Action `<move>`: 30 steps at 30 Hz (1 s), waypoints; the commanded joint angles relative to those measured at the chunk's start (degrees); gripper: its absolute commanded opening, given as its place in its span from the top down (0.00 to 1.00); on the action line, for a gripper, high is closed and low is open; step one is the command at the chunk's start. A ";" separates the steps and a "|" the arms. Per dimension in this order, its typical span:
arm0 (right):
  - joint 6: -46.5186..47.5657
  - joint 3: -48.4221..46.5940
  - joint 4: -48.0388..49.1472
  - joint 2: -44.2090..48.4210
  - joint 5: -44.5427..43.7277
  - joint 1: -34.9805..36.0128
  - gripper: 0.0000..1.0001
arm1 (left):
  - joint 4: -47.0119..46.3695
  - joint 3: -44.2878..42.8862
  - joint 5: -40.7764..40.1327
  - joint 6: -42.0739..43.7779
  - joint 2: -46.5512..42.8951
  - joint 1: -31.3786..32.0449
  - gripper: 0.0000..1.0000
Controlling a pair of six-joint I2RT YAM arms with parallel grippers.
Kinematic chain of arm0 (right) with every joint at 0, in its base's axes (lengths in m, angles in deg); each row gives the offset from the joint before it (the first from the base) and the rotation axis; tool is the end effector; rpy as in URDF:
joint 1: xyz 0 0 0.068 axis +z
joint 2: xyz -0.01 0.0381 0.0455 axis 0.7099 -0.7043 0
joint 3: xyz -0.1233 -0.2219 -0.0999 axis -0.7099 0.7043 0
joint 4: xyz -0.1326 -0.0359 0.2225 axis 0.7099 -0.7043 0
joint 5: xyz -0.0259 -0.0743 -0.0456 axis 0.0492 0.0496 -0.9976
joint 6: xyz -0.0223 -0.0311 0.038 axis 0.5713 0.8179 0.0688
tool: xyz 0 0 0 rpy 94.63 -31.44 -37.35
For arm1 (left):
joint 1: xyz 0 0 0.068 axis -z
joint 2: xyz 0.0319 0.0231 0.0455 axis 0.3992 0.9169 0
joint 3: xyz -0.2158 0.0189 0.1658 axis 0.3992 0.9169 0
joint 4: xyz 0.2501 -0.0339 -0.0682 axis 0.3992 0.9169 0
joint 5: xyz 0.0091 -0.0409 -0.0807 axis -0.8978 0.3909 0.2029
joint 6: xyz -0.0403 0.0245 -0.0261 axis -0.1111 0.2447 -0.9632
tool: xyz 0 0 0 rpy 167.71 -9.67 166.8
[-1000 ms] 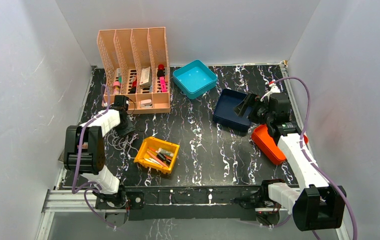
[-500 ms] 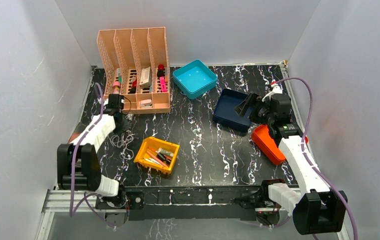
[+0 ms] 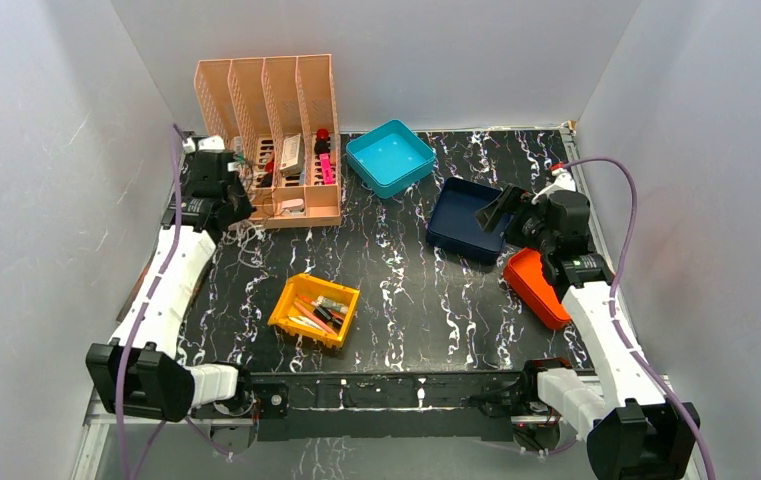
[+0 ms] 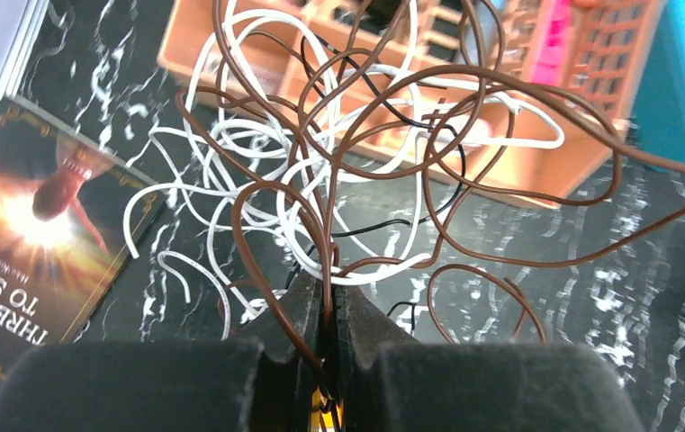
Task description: Untangle the cables
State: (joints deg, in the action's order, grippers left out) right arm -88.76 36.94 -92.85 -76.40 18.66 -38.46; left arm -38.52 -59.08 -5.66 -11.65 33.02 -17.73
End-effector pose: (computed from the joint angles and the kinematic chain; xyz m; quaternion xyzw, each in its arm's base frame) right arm 0.2157 0.0312 0.3073 0.1216 0.8196 0.2343 0.5084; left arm 0.2722 -0.0178 0.3446 -0.1864 0.8691 0.0153 0.4579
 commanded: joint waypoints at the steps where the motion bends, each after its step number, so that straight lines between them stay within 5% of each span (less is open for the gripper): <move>1: -0.11 -1.64 1.84 2.04 -1.24 -0.20 0.02 | 3.63 -8.92 -1.08 2.85 -0.28 8.18 1.00; 13: -1.60 0.18 2.45 7.05 -5.70 -0.18 0.02 | 0.73 -20.64 -1.49 0.48 11.92 32.99 1.00; 30: -3.80 1.77 1.46 8.46 -9.60 -0.18 0.02 | -12.39 -10.64 9.87 -5.12 21.11 46.26 1.00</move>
State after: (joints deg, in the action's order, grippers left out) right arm -92.09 38.87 -93.27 -68.36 10.07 -38.46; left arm -48.73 -72.28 1.81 -16.32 54.29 26.80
